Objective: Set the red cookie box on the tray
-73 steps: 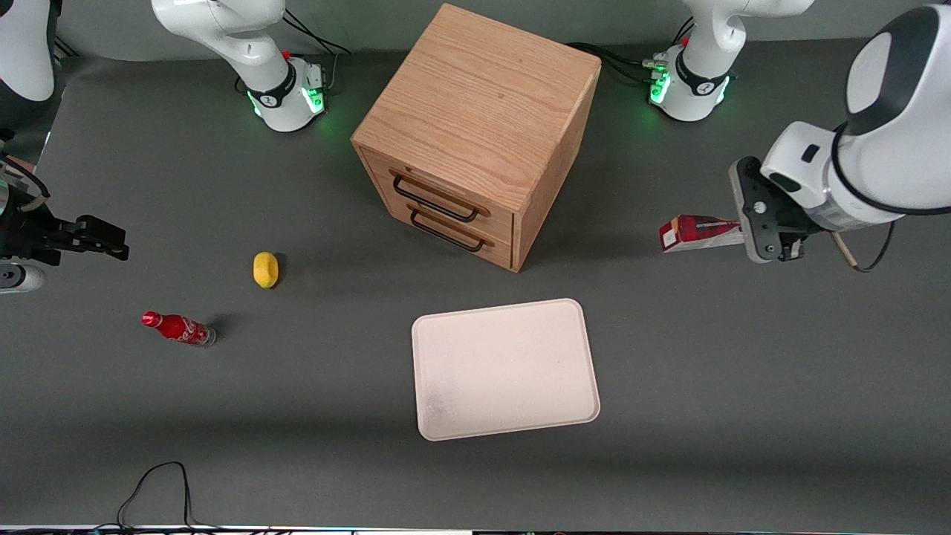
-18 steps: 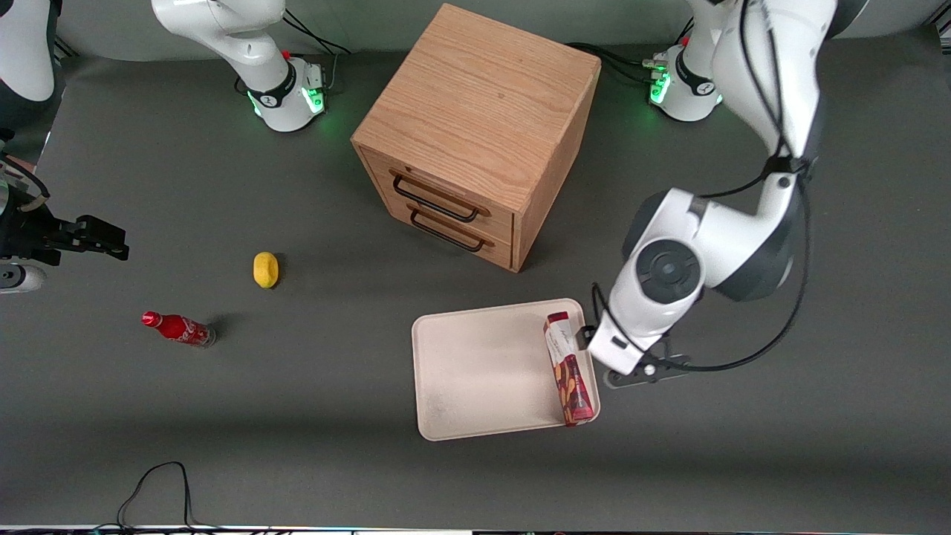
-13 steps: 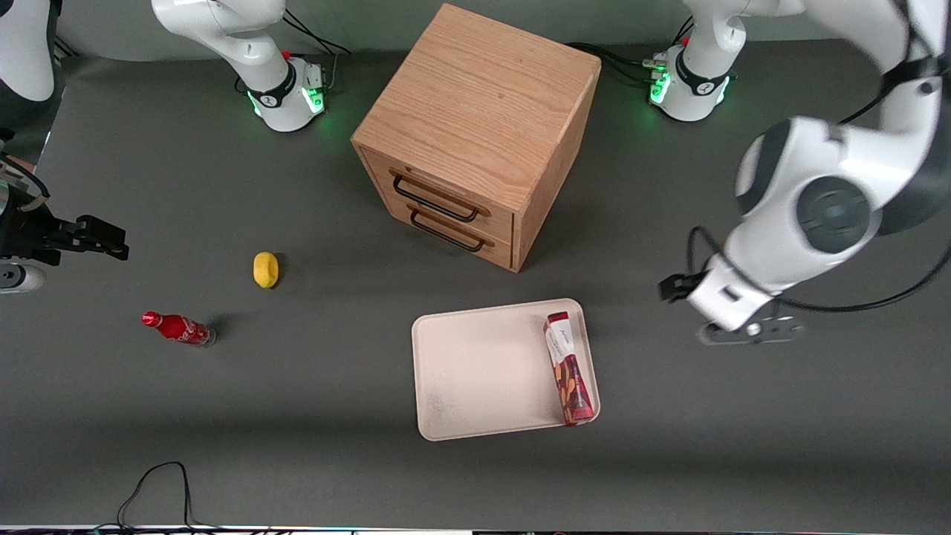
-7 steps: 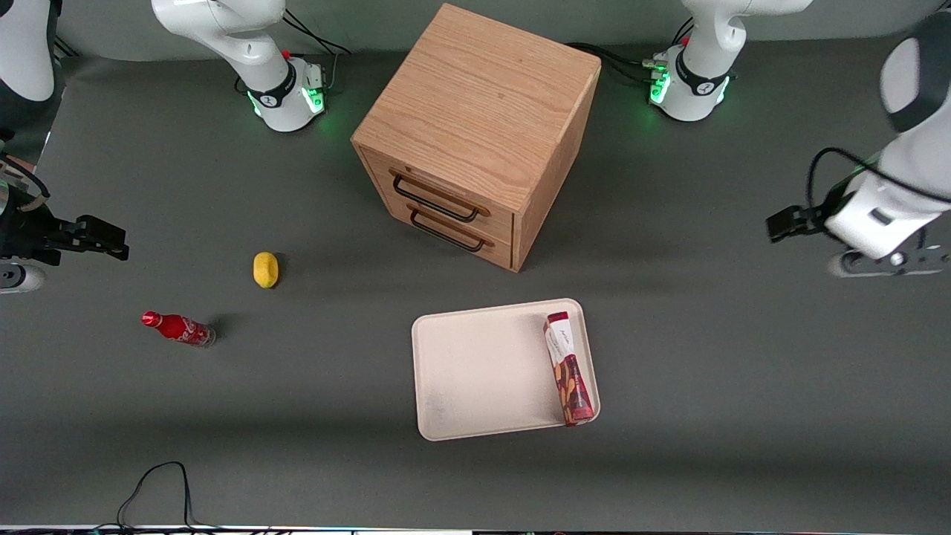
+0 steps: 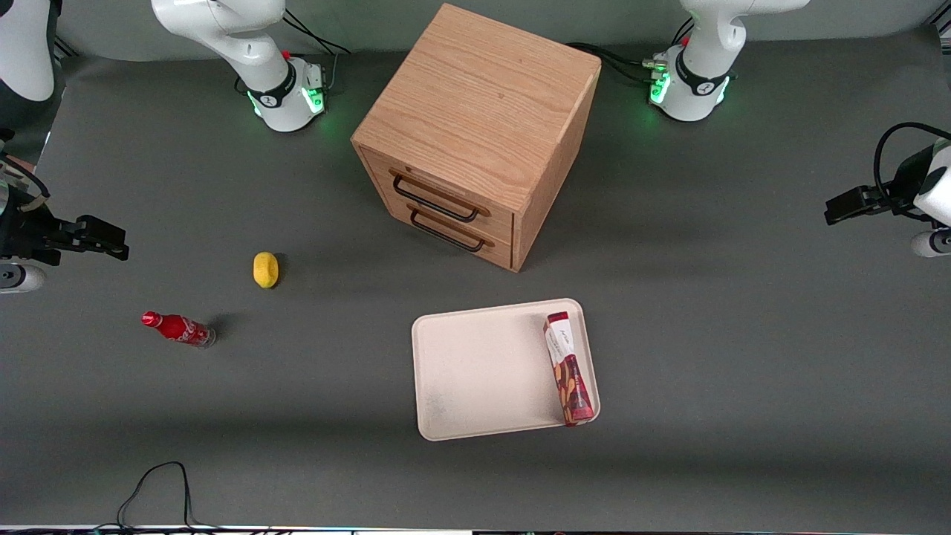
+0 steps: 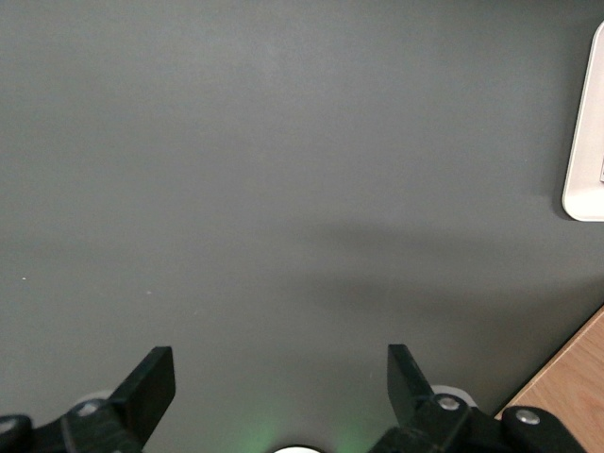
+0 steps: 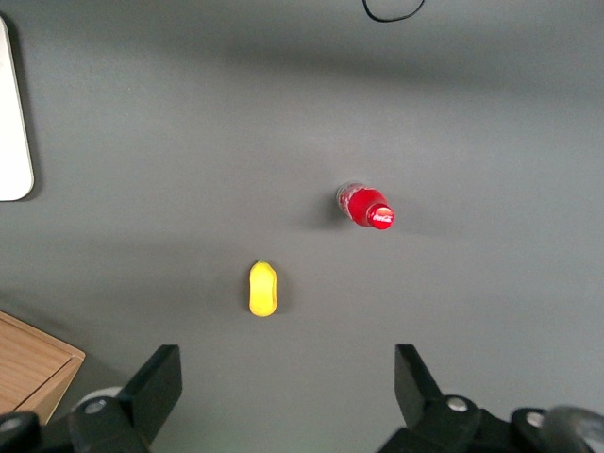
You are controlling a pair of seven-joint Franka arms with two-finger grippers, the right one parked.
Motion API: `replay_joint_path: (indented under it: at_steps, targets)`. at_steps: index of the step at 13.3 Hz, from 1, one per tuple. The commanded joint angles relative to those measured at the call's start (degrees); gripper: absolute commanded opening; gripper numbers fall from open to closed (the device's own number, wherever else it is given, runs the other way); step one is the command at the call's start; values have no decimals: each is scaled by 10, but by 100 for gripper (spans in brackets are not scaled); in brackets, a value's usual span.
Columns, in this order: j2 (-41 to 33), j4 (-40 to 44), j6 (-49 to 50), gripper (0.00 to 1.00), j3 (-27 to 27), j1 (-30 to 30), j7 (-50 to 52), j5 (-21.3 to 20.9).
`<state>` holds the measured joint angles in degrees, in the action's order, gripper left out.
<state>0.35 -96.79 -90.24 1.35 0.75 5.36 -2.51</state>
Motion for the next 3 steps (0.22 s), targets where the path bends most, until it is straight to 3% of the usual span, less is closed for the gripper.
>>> replay_joint_path:
  at_steps: [1,3]
  targets:
    - [1,12,16,100,-30,28,-6,2]
    - [2,15,23,100,-27,21,-4,2]
